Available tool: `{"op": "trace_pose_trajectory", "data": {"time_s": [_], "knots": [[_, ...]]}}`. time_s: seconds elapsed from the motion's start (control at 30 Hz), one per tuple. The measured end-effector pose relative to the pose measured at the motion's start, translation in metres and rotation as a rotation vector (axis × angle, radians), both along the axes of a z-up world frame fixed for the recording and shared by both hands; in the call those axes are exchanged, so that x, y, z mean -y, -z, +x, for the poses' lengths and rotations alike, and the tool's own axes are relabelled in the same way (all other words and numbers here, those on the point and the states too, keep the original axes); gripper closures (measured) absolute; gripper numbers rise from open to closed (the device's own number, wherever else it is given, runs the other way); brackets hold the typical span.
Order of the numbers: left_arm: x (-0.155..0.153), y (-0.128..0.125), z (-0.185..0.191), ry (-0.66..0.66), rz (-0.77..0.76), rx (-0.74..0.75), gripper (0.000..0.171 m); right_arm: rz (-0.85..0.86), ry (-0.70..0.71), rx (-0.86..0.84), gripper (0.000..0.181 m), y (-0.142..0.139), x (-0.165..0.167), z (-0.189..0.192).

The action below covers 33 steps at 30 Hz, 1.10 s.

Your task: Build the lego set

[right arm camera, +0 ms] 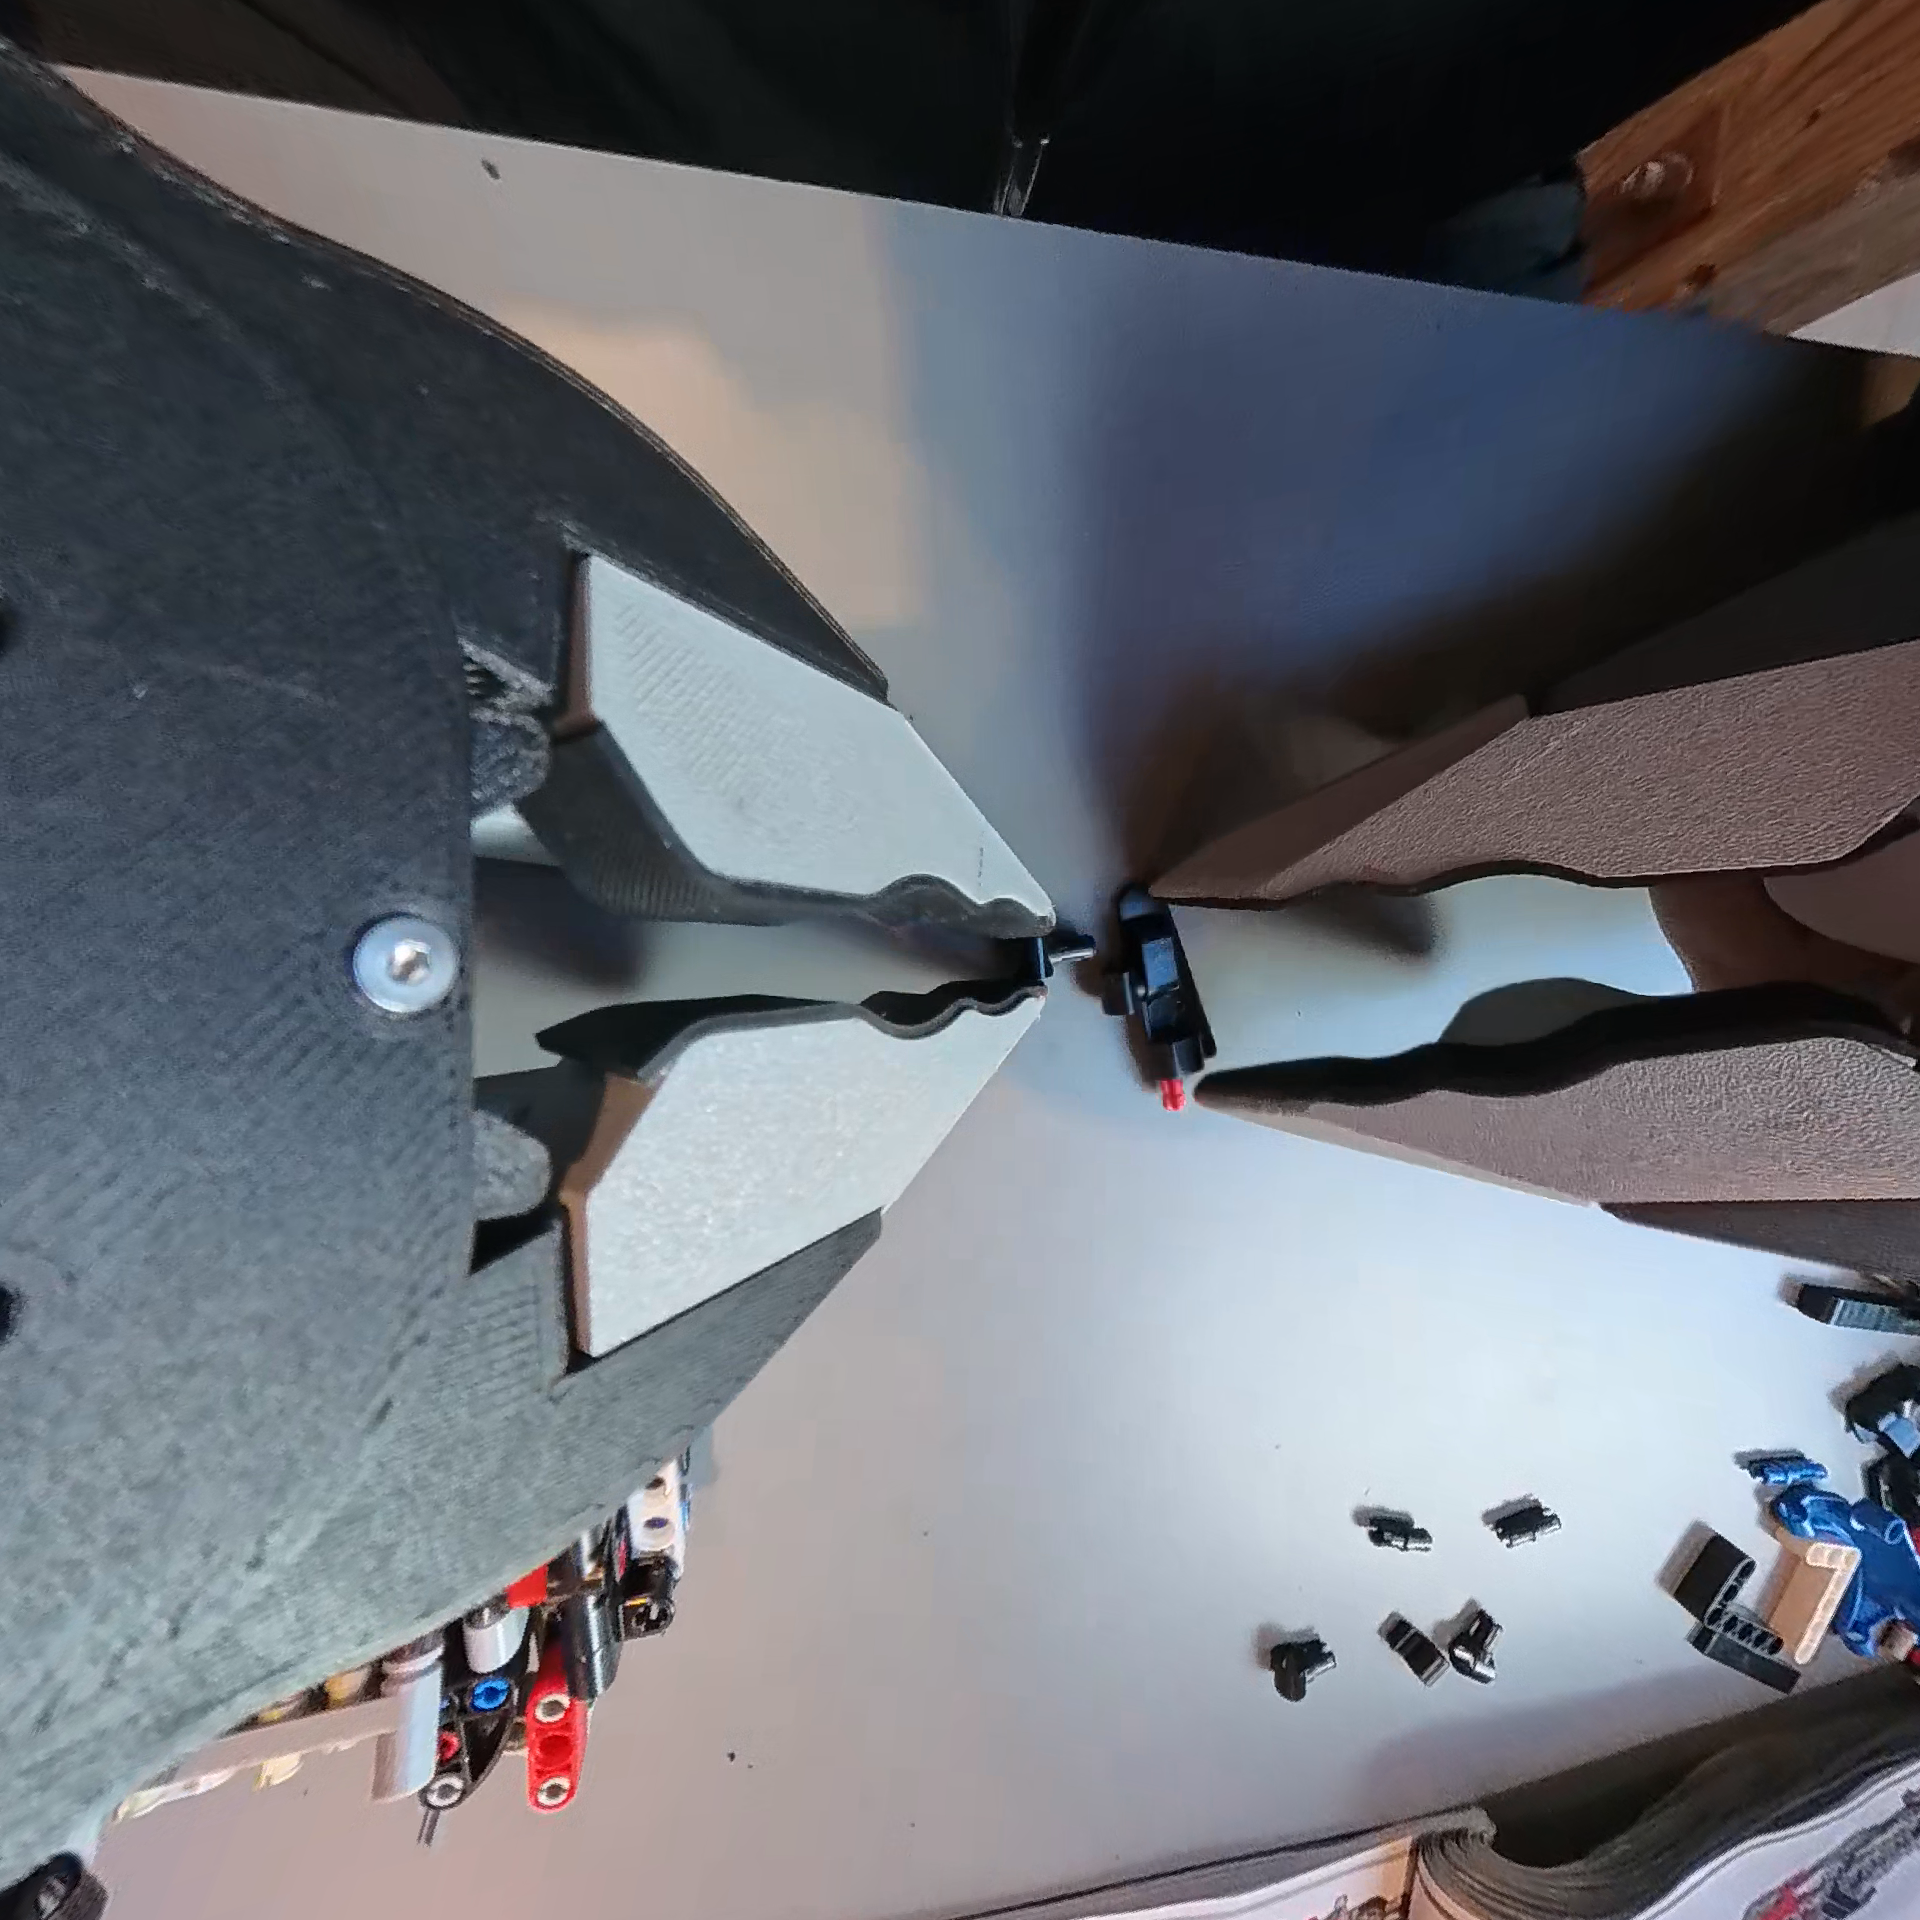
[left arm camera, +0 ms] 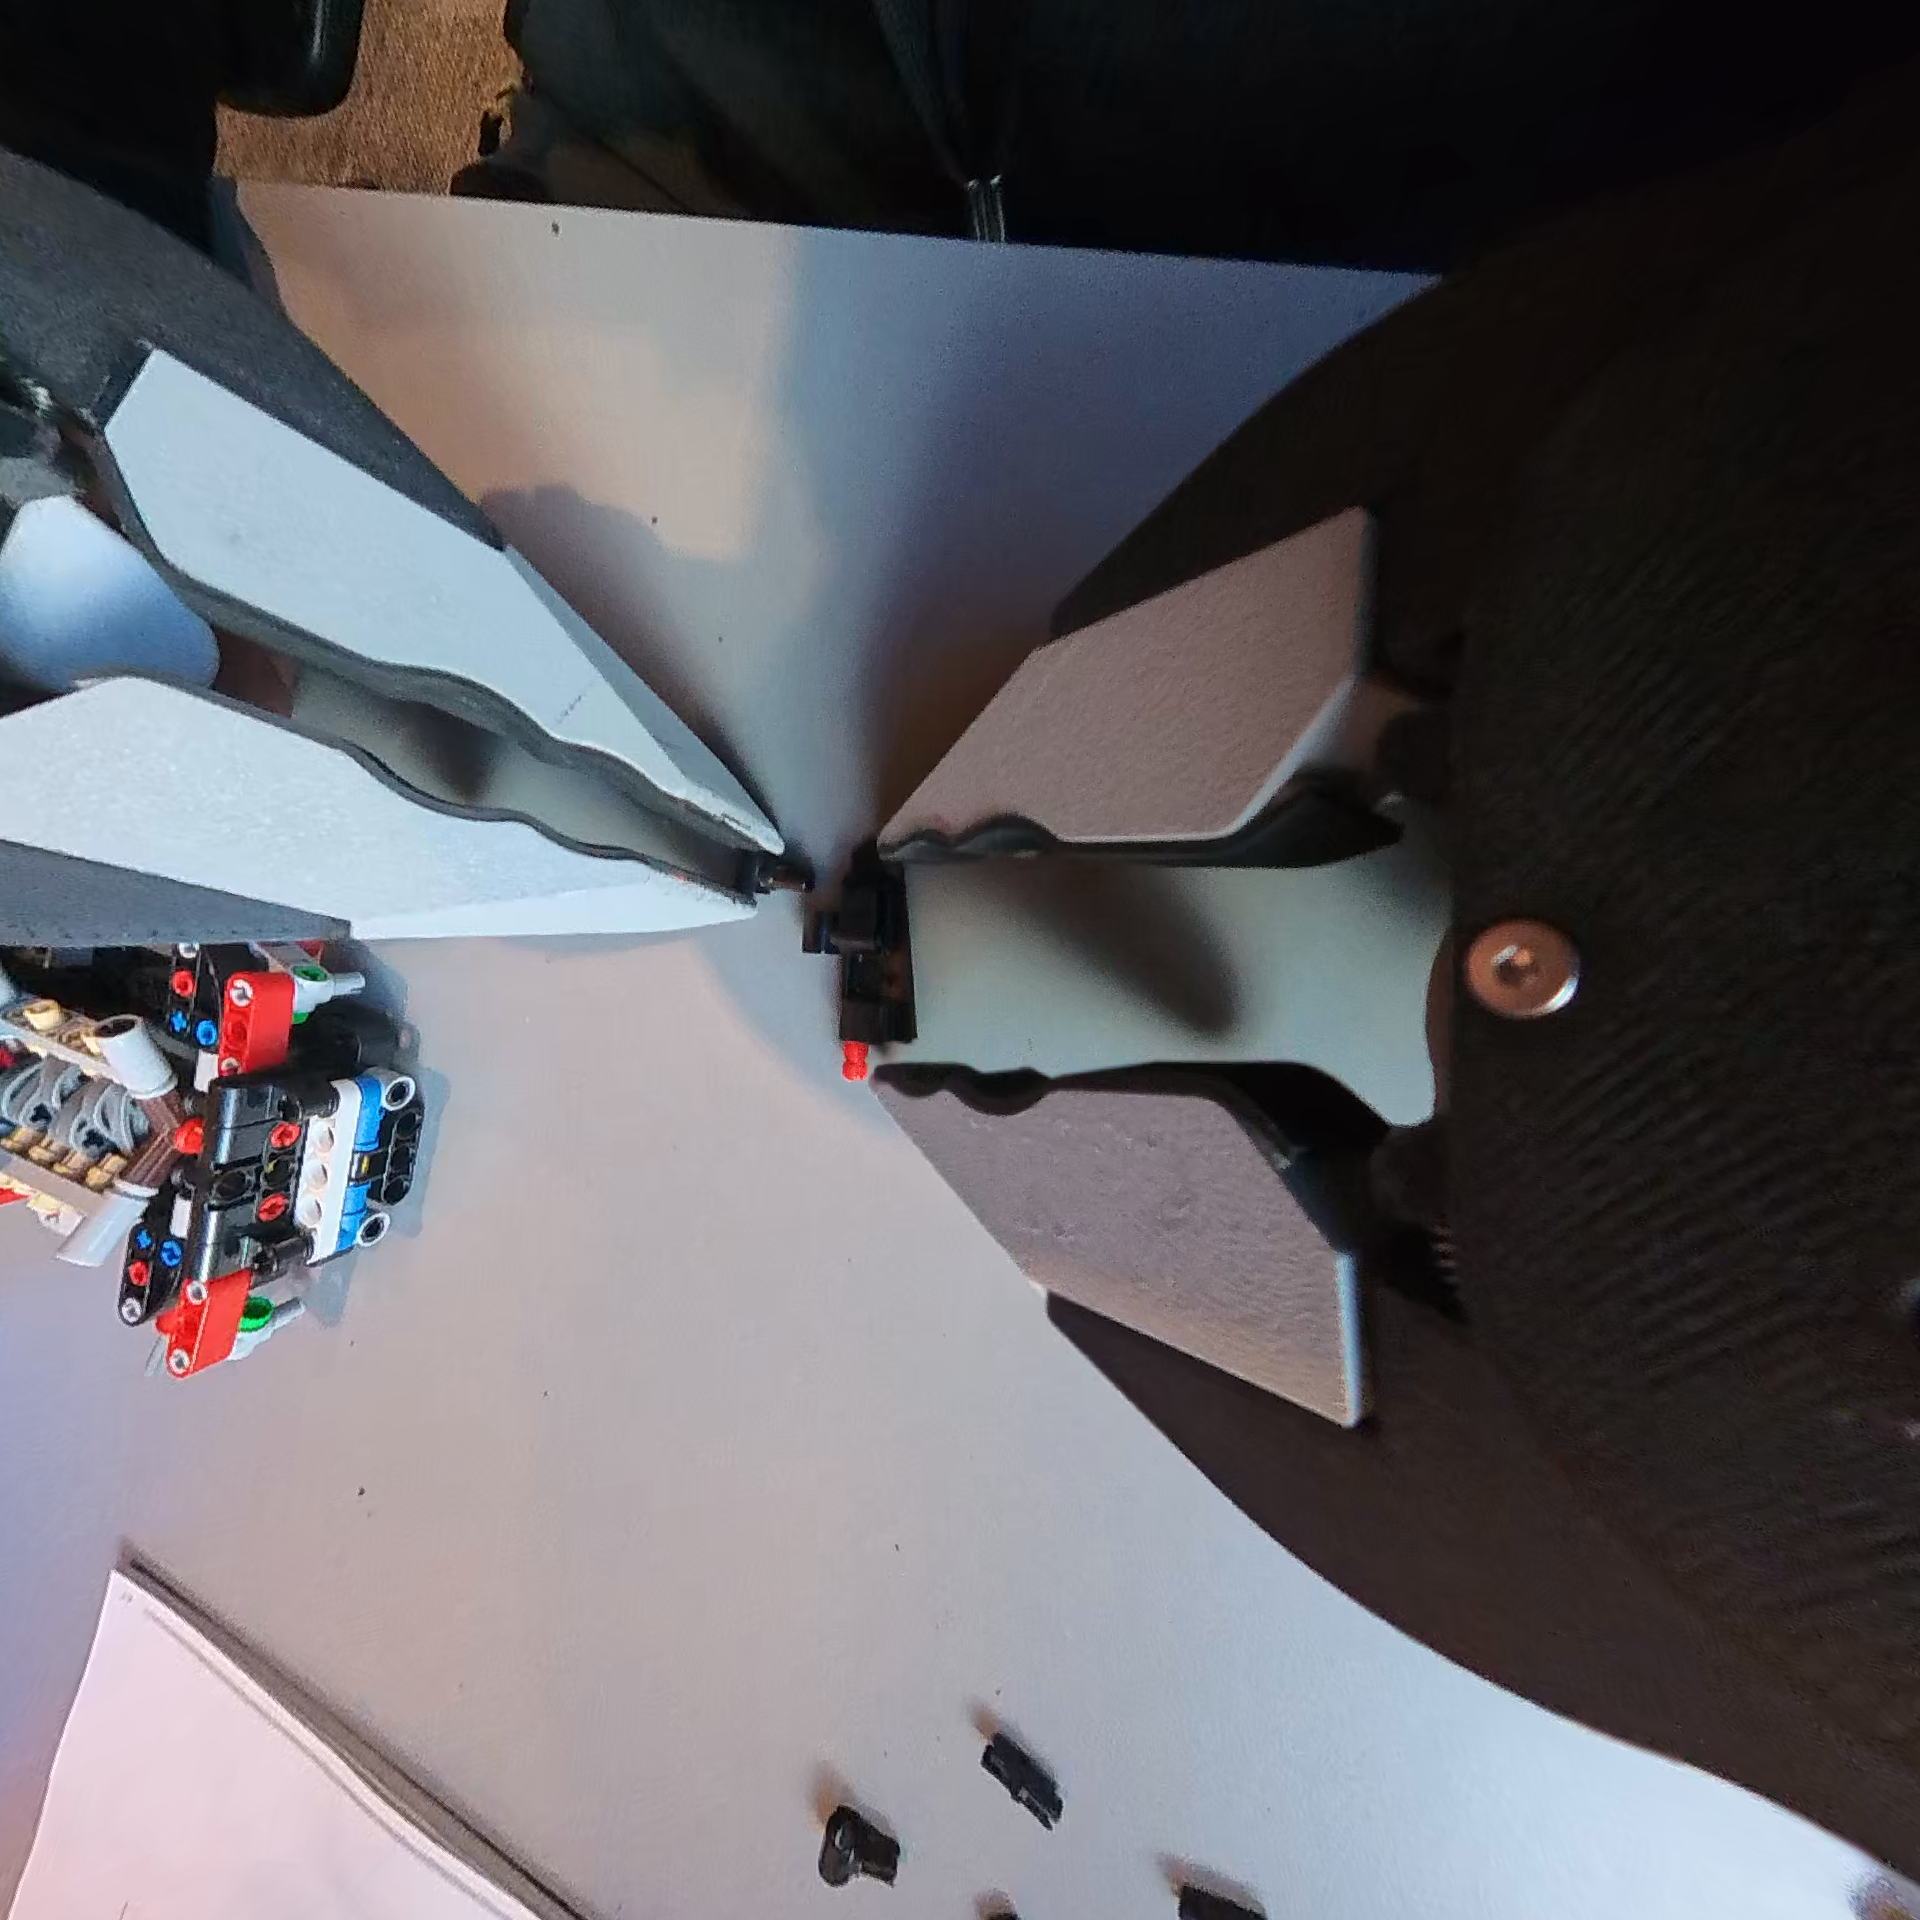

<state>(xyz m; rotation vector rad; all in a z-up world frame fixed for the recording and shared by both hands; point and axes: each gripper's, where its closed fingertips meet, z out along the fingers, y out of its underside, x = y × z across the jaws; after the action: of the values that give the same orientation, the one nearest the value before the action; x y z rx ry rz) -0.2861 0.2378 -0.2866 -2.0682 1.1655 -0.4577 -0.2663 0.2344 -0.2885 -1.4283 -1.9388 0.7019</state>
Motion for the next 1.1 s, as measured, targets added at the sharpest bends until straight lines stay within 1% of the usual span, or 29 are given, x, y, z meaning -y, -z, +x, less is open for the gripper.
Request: {"op": "trace_pose_trajectory", "data": {"time_s": [0.07,0.23,0.4,0.63,0.97,1.1], "knots": [[-0.001,-0.003,-0.001,-0.01,0.007,0.017,0.134,0.003,0.005,-0.001,0.176,0.0,-0.001,0.0],[0.005,-0.008,0.003,-0.001,-0.008,0.069,0.15,0.002,0.024,-0.01,0.177,-0.002,-0.002,-0.001],[0.008,-0.003,0.007,0.018,-0.004,0.024,0.15,-0.019,0.026,-0.023,0.177,-0.004,0.0,-0.002],[0.007,-0.002,0.011,0.035,0.006,0.008,0.159,-0.03,0.029,-0.003,0.177,-0.001,0.002,-0.007],[0.005,-0.001,0.012,0.038,0.04,-0.022,0.16,-0.027,0.033,0.003,0.177,0.0,0.002,-0.006],[0.005,0.0,0.012,0.039,0.022,-0.01,0.16,-0.021,0.026,0.004,0.177,0.0,0.003,-0.006]]}}
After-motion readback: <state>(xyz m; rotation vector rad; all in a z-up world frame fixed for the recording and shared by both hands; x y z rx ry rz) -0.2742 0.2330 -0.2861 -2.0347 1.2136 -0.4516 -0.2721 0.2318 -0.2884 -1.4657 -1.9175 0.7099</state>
